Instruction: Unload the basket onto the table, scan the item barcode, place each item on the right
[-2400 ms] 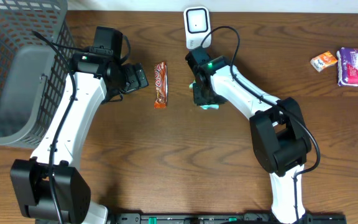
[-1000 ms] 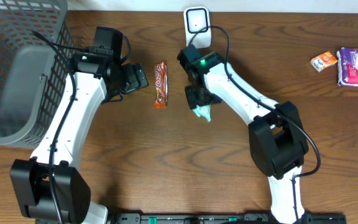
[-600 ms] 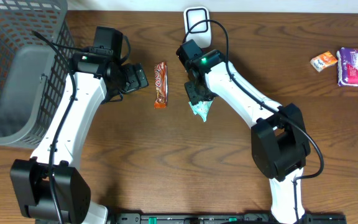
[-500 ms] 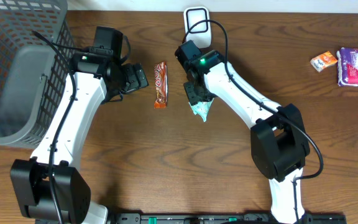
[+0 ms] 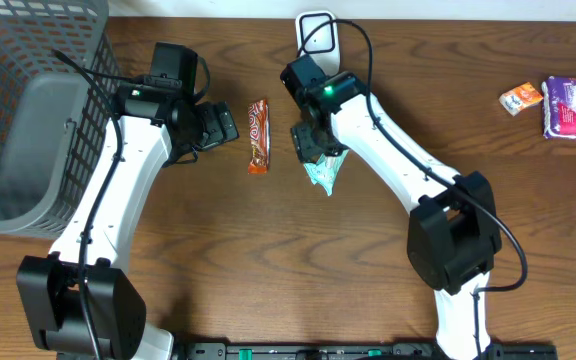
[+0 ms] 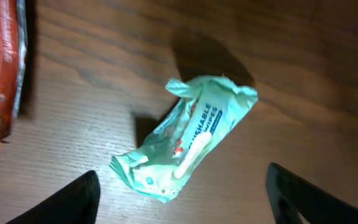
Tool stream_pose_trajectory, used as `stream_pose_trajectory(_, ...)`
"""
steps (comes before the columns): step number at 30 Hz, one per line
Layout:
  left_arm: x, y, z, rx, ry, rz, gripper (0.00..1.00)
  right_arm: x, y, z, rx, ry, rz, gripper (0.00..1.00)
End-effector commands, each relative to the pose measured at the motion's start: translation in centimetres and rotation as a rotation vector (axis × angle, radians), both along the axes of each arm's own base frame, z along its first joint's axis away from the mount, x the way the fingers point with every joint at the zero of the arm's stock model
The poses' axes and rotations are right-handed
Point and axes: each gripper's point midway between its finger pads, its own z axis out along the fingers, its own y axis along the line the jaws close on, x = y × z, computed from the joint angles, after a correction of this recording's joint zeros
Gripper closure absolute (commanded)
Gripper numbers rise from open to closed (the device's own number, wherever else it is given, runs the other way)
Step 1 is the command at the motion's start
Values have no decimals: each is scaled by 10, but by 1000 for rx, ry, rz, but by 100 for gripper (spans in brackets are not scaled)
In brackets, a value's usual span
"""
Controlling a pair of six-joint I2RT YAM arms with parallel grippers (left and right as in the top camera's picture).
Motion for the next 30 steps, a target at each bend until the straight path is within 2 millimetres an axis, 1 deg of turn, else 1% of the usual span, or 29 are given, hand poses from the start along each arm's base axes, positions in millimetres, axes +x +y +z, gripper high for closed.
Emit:
stream_pose_trajectory(1,2,2,2,10,-8,6,2,2,10,19,60,-32,-21,17)
stream_pose_trajectory(3,2,2,2,10,-8,6,2,-2,22,18,125,-6,-3,18)
stream_pose_trajectory(5,2,2,2,10,-8,6,2,-6,30,18,168,18,8,20)
stream_pose_trajectory(7,2,2,2,10,-8,6,2,-5,31,18,171,16,7,28)
stream_pose_trajectory(8,2,2,2,10,-7,6,2,-5,31,19,172,14,8,29)
stream_pose_trajectory(10,2,2,2,10,-8,7,2,-2,33,19,180,3,9,28)
stream_pose_trajectory(11,2,2,2,10,-7,6,2,-1,33,20,182,0,9,20)
stream_pose_trajectory(12,2,2,2,10,-8,6,2,-1,34,20,183,-1,9,15)
stream_pose_trajectory(13,2,2,2,10,-7,6,2,-1,34,20,183,-2,10,14)
stream_pose_trajectory(14,2,2,2,10,-8,6,2,0,35,20,186,-4,10,15)
stream_pose_trajectory(15,2,2,2,10,-8,6,2,0,35,20,187,-7,11,18)
stream_pose_trajectory(16,2,2,2,10,-8,6,2,0,35,20,187,-7,11,19)
stream_pose_trajectory(20,2,2,2,10,-8,6,2,3,33,20,184,-18,-13,18)
stream_pose_trajectory(24,2,2,2,10,-8,6,2,13,19,22,137,-76,-144,19)
stream_pose_trajectory(30,2,2,2,10,-8,6,2,20,17,25,117,-122,-159,19)
